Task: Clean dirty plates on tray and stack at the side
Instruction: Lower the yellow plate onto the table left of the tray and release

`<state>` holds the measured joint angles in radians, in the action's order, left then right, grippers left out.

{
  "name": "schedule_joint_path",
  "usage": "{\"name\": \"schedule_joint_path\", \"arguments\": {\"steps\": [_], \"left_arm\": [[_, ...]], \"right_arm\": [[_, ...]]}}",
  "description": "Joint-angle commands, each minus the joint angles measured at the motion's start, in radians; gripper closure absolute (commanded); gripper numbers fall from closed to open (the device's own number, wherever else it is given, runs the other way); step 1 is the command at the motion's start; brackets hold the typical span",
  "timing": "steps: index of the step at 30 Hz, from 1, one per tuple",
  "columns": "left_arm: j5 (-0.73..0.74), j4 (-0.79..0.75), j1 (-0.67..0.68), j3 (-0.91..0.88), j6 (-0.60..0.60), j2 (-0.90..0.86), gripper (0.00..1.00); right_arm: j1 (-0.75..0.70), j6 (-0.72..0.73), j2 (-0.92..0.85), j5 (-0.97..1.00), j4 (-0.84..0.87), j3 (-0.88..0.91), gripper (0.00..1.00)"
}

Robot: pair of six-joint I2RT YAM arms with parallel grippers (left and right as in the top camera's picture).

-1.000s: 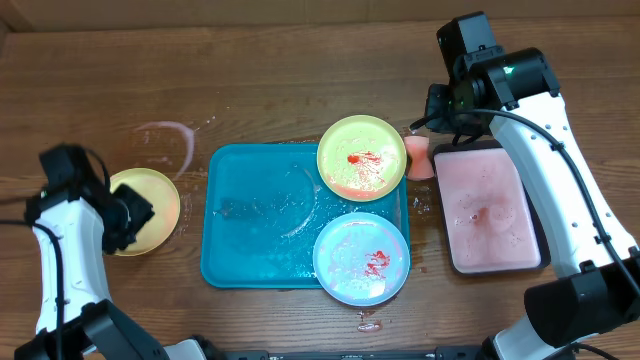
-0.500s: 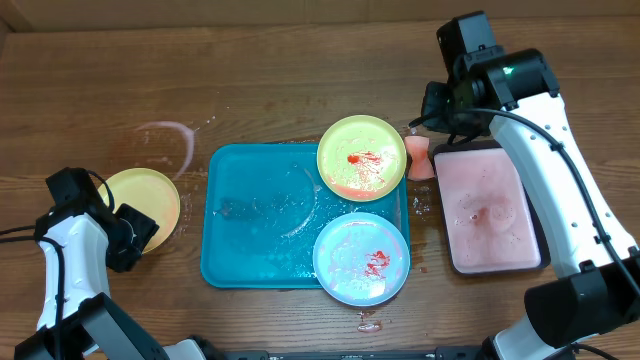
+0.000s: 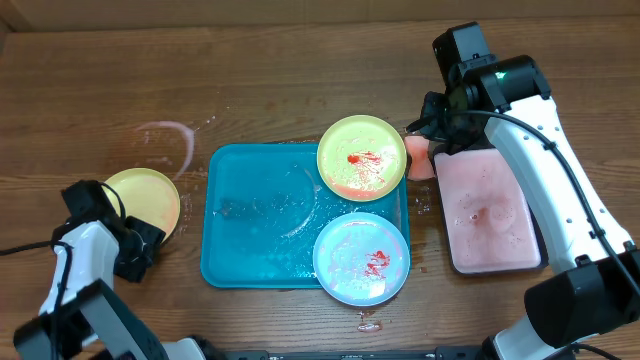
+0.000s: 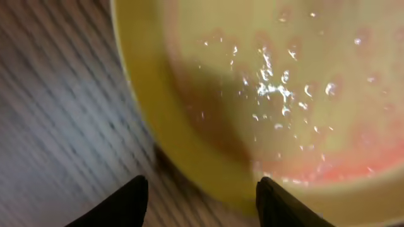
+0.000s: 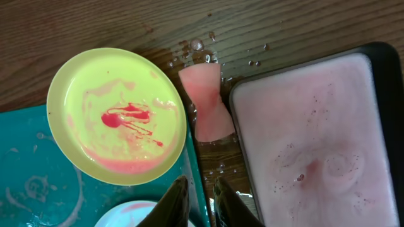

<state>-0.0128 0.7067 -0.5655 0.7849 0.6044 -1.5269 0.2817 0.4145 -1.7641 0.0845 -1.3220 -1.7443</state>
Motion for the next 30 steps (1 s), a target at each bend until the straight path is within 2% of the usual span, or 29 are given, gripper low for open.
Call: {"name": "schedule_joint_path", "arguments": {"steps": [1, 6, 9, 10, 11, 12, 19, 30], "left_arm": [[-0.019, -0.05, -0.005, -0.018, 0.028, -0.074, 0.44], [-0.007, -0.117, -0.003, -0.016, 0.019, -0.133, 0.47], [0.021, -0.158, -0.002, -0.014, -0.012, -0.135, 0.56], [0.033, -0.168, -0.002, -0.011, -0.024, -0.135, 0.65], [0.043, -0.191, 0.002, -0.007, -0.037, -0.135, 0.91], [0.046, -0.2, 0.006, -0.005, -0.039, -0.135, 0.96], [0.098, -0.293, 0.084, -0.001, -0.114, -0.135, 0.96], [0.083, -0.322, 0.102, 0.005, 0.045, -0.135, 0.96]], "right_arm": [[-0.003, 0.003, 0.018, -0.001, -0.004, 0.006, 0.83], [-0.003, 0.003, 0.018, -0.001, -0.009, 0.006, 0.83], [-0.003, 0.004, 0.018, -0.009, -0.007, 0.006, 0.82], [-0.003, 0.004, 0.018, -0.013, -0.006, 0.006, 0.82], [-0.003, 0.004, 0.018, -0.021, -0.002, 0.006, 0.82], [-0.003, 0.004, 0.018, -0.027, 0.0, 0.006, 0.82], [-0.003, 0.004, 0.018, -0.053, 0.007, 0.006, 0.82], [-0.002, 0.004, 0.018, -0.064, 0.003, 0.006, 0.82]]}}
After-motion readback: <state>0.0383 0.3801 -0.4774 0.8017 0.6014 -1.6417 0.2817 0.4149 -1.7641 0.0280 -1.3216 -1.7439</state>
